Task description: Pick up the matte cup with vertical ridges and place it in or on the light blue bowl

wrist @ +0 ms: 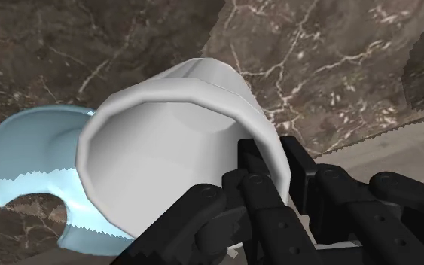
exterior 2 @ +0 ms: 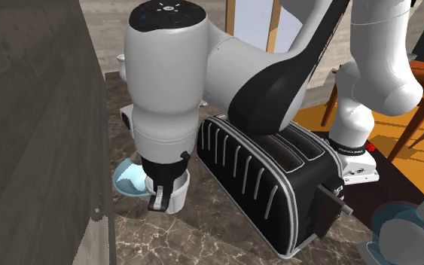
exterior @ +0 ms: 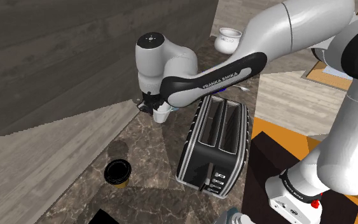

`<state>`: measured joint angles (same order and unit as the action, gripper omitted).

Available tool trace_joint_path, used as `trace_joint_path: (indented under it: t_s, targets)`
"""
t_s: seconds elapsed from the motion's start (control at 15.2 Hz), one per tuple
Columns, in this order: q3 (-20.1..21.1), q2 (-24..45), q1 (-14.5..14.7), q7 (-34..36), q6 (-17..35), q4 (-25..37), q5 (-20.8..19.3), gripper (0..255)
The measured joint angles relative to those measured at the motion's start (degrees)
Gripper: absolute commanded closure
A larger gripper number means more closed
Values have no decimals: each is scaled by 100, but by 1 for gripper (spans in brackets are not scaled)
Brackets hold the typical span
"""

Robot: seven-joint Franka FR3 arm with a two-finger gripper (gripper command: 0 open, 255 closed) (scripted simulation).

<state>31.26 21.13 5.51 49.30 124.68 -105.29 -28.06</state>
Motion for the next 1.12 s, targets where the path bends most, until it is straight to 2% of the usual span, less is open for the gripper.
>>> trace_joint_path:
  t_s: [0.86, 1.12]
  targets:
    - [168, -454, -97, -387, -738, 408, 426, 255]
    - [63, -356, -290, -797, -917, 770, 467, 255]
